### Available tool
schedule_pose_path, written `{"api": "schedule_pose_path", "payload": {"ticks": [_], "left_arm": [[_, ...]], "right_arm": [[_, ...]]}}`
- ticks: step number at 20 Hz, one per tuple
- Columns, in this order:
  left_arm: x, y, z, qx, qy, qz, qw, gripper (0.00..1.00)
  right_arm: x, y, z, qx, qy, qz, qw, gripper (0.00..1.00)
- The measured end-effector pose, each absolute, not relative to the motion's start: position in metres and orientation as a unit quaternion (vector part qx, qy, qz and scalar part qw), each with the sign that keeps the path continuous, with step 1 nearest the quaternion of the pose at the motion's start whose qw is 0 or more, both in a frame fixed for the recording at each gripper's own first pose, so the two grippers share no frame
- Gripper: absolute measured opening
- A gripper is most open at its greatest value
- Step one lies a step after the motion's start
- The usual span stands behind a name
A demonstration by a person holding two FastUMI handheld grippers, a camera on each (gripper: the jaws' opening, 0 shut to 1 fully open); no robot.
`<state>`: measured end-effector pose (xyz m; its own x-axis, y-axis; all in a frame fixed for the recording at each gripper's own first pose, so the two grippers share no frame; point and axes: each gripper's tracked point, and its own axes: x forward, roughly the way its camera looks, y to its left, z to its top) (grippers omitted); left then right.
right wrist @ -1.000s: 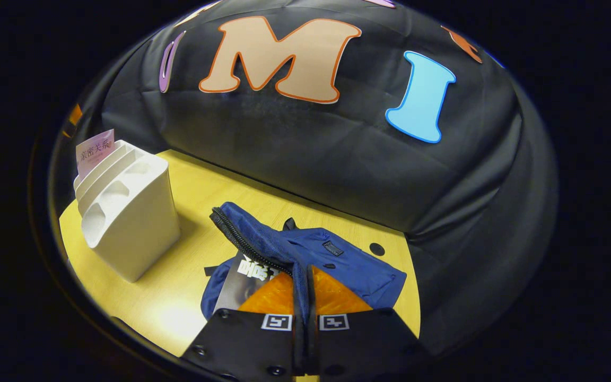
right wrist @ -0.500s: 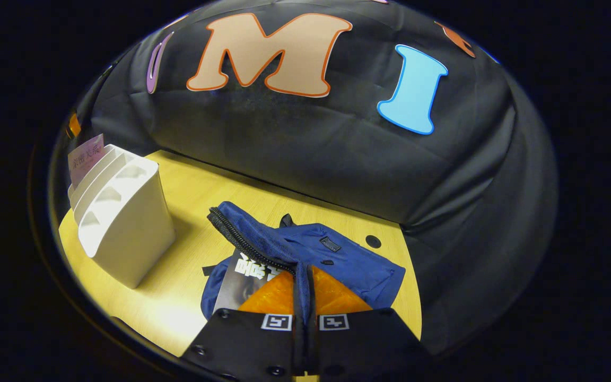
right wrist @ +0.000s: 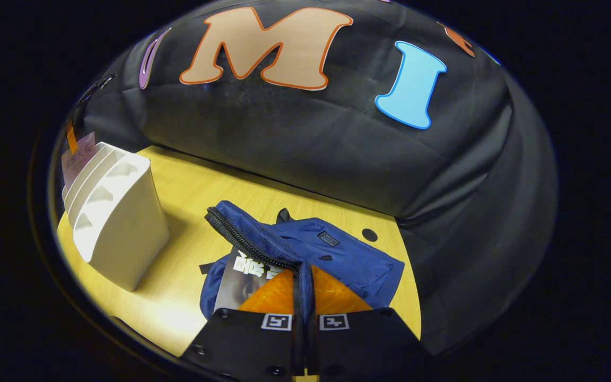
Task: Open the schoolbag, grab two books from the bookshelf and put them into the schoolbag.
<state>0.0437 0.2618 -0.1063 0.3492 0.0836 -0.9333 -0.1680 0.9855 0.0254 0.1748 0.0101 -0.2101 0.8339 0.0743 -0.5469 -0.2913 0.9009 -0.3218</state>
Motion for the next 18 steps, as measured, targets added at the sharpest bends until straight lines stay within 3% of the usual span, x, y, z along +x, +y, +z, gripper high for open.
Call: {"api": "schedule_pose_path", "payload": {"ticks": [1,2,5,18], "left_arm": [[0.047,0.261,-0.110,-0.038,0.573,0.074,0.816,0.72],[0.049,0.264,-0.115,-0.037,0.578,0.075,0.812,0.71],[0.050,0.262,-0.128,-0.044,0.597,0.076,0.797,0.35],[0.055,0.247,-0.140,-0.036,0.613,0.079,0.785,0.31]], "right_arm": [[0.175,0.011,-0.209,-0.201,0.272,0.098,0.936,0.05],[0.174,0.011,-0.210,-0.201,0.272,0.098,0.936,0.05],[0.174,0.010,-0.210,-0.200,0.273,0.096,0.936,0.05],[0.172,0.011,-0.212,-0.197,0.272,0.097,0.937,0.05]]}}
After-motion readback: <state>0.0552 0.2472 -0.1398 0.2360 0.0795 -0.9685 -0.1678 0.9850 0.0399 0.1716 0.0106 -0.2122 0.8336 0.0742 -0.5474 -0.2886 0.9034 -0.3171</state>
